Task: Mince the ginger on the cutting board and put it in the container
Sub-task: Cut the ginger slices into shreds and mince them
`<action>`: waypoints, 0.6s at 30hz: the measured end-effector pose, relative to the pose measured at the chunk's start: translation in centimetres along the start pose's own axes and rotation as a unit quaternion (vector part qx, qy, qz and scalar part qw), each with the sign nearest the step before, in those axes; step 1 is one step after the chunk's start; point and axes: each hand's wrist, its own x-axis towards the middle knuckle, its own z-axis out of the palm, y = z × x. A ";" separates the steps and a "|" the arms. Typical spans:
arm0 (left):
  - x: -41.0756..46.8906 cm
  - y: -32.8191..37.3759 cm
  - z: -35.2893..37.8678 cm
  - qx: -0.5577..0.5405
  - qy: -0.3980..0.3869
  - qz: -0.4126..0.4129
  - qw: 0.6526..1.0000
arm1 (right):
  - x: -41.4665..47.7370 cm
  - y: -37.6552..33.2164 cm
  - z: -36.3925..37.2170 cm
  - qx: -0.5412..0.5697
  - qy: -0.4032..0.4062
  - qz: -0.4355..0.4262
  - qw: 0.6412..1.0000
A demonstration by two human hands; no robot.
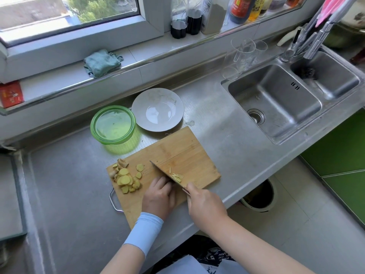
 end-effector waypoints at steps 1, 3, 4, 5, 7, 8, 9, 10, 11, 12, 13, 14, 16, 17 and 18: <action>0.0 -0.2 -0.2 -0.002 -0.003 0.003 1.000 | 0.0 0.0 0.0 0.001 0.003 -0.002 1.000; -0.1 -0.8 -0.3 -0.002 -0.012 0.015 1.000 | 0.0 0.0 0.1 -0.001 0.007 -0.004 1.000; 0.0 -1.1 -0.3 0.000 -0.018 0.020 1.000 | 0.0 -0.1 0.2 0.000 0.008 -0.003 1.000; 0.0 -1.2 -0.2 -0.001 -0.027 0.023 0.999 | 0.0 -0.1 0.2 0.002 0.008 -0.001 1.000; 0.2 -1.2 -0.3 -0.001 -0.038 0.025 0.999 | -0.1 -0.1 0.1 0.003 0.004 0.000 1.000; 0.3 -1.2 -0.3 0.002 -0.044 0.025 0.999 | -0.2 -0.2 0.1 0.002 0.003 -0.002 1.000; 0.3 -1.1 -0.2 0.002 -0.051 0.022 0.998 | -0.3 -0.2 0.1 0.000 0.004 -0.004 1.000; 0.3 -1.1 -0.2 -0.001 -0.059 0.015 0.998 | -0.5 -0.2 0.1 -0.003 0.005 -0.004 1.000; 0.2 -1.2 -0.1 -0.001 -0.065 0.009 0.998 | -0.8 -0.3 0.0 -0.007 0.008 -0.001 1.000; 0.2 -1.3 0.0 -0.002 -0.070 0.003 0.998 | -1.1 -0.2 0.1 -0.013 0.007 0.004 1.000; 0.1 -1.4 0.2 -0.001 -0.074 0.001 0.997 | -1.4 -0.2 0.1 -0.019 0.005 0.009 1.000; 0.1 -1.5 0.2 0.000 -0.078 0.002 0.997 | -1.7 -0.1 0.1 -0.024 0.003 0.012 1.000; 0.0 -1.5 0.2 -0.004 -0.078 0.009 0.997 | -2.4 0.2 0.1 -0.028 -0.004 0.017 0.999; 0.0 -1.4 0.2 -0.007 -0.074 0.012 0.997 | -2.6 0.4 0.1 -0.028 -0.008 0.019 0.999; 0.1 -1.3 0.1 -0.008 -0.071 0.013 0.997 | -2.7 0.5 0.0 -0.025 -0.012 0.021 0.999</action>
